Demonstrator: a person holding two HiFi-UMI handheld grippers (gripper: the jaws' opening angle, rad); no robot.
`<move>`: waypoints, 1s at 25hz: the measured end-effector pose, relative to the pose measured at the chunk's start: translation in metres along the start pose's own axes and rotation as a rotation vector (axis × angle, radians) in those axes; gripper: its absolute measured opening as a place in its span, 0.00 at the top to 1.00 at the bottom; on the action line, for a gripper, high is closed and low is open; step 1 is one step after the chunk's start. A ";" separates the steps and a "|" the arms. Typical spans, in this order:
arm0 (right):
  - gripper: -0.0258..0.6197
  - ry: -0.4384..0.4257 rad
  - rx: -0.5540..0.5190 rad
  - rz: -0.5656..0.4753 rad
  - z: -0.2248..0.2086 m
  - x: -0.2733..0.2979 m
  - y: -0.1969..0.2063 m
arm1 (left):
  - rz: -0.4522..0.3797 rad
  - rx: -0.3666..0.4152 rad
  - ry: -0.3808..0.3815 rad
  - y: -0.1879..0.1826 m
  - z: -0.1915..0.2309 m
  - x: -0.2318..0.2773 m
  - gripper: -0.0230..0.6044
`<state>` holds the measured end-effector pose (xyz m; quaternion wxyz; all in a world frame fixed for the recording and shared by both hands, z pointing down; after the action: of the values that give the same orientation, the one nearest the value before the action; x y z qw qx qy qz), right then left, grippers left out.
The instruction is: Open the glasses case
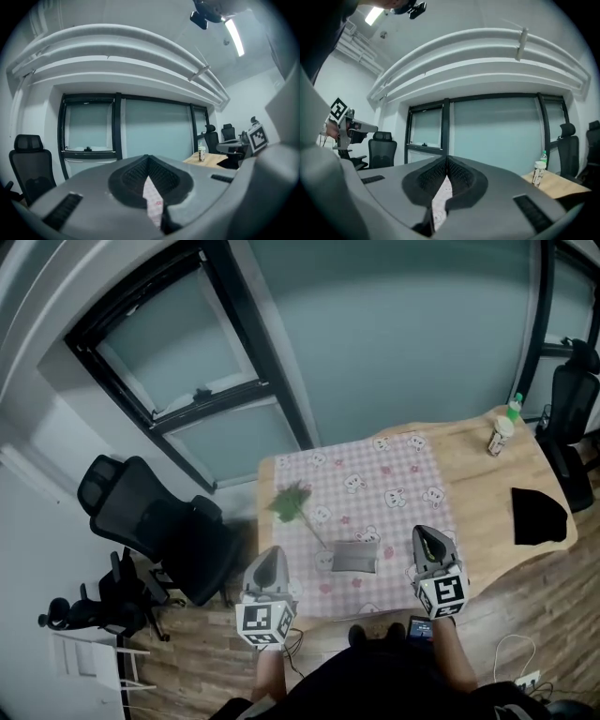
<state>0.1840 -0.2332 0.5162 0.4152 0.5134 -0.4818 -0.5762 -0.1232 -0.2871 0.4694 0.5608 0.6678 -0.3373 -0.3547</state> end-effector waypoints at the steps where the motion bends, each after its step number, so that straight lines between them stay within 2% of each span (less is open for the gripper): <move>1: 0.93 0.003 -0.004 0.013 0.000 -0.002 0.002 | 0.007 0.000 0.001 0.003 -0.002 0.002 0.97; 8: 0.93 0.000 -0.005 -0.019 -0.007 -0.010 -0.019 | -0.007 -0.012 -0.009 -0.001 -0.010 0.003 0.97; 12: 0.93 -0.048 -0.070 0.016 0.000 -0.010 -0.009 | 0.001 -0.012 -0.001 0.002 -0.013 0.000 0.97; 17: 0.93 -0.063 -0.053 0.013 0.004 -0.009 -0.012 | 0.005 -0.016 -0.001 0.002 -0.016 -0.003 0.97; 25: 0.93 -0.035 -0.050 0.011 -0.006 -0.014 -0.014 | 0.007 -0.011 0.013 -0.001 -0.018 -0.008 0.97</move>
<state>0.1915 -0.2176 0.5054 0.4223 0.4901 -0.4774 -0.5947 -0.1119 -0.2709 0.4717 0.5678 0.6659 -0.3339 -0.3503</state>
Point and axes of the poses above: the fingertips, and each gripper's own axes: x forward along the fingers, z to its left, y out of its underside, the point moved 2 cm from there along -x, backward along the fingers, and after that the axes turned 12 degrees about -z, right-handed, at the moved point
